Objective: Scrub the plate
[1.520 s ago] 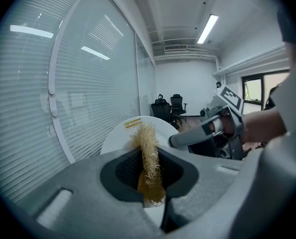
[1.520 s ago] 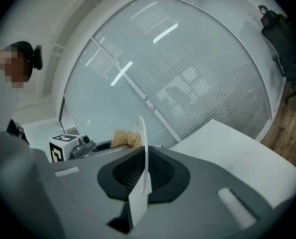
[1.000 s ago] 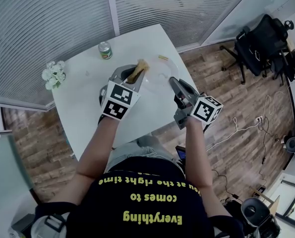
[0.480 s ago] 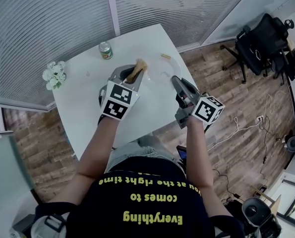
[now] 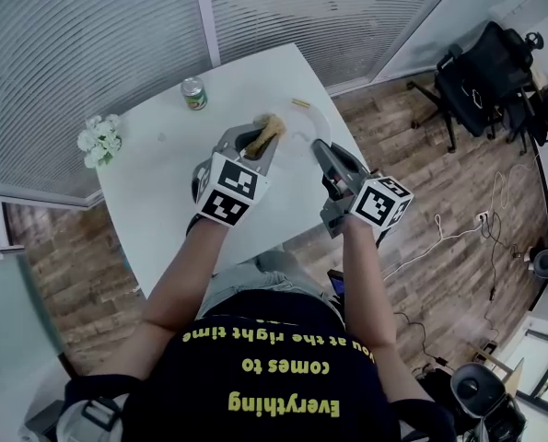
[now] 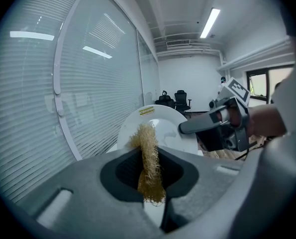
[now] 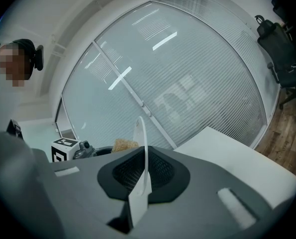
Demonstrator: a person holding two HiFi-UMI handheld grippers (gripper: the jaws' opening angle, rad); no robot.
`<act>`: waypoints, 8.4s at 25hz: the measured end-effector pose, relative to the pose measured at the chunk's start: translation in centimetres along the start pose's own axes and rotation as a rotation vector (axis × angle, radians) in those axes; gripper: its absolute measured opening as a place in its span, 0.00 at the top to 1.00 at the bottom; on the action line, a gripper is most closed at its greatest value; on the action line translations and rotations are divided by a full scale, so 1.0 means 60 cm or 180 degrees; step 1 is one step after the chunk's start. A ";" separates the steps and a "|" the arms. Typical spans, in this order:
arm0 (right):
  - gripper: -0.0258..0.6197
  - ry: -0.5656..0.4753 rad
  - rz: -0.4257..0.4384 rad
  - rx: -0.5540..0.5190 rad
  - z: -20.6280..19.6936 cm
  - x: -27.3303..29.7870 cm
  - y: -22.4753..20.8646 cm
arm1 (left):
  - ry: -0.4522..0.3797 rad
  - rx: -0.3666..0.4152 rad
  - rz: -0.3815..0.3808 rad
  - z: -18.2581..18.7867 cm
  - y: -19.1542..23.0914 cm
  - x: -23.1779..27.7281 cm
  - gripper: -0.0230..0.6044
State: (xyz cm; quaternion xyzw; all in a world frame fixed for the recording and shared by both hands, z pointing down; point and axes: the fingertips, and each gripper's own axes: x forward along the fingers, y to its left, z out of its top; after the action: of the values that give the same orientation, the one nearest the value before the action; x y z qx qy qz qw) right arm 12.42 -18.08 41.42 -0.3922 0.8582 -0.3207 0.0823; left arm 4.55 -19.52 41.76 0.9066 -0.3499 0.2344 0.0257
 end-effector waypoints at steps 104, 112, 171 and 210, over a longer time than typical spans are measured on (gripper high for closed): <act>0.94 -0.0289 -0.0071 0.0138 0.011 -0.024 -0.010 | 0.0018 0.0277 -0.0684 0.016 -0.146 0.029 0.89; 0.94 -0.0338 -0.0081 0.0132 0.015 -0.030 -0.010 | 0.0031 0.0346 -0.0755 0.014 -0.158 0.027 0.89; 0.94 -0.0454 -0.0204 0.0096 0.032 -0.042 -0.020 | 0.0099 0.0397 -0.0632 0.001 -0.143 0.033 0.89; 0.94 -0.0559 -0.0240 0.0192 0.041 -0.059 -0.031 | 0.0195 0.0372 -0.0352 -0.030 -0.080 0.016 0.89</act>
State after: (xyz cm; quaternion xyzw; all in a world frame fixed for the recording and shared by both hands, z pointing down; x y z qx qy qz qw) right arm 16.93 -17.62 40.23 -0.4482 0.8222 -0.3137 0.1569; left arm 7.51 -16.12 44.34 0.9170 -0.2840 0.2802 -0.0037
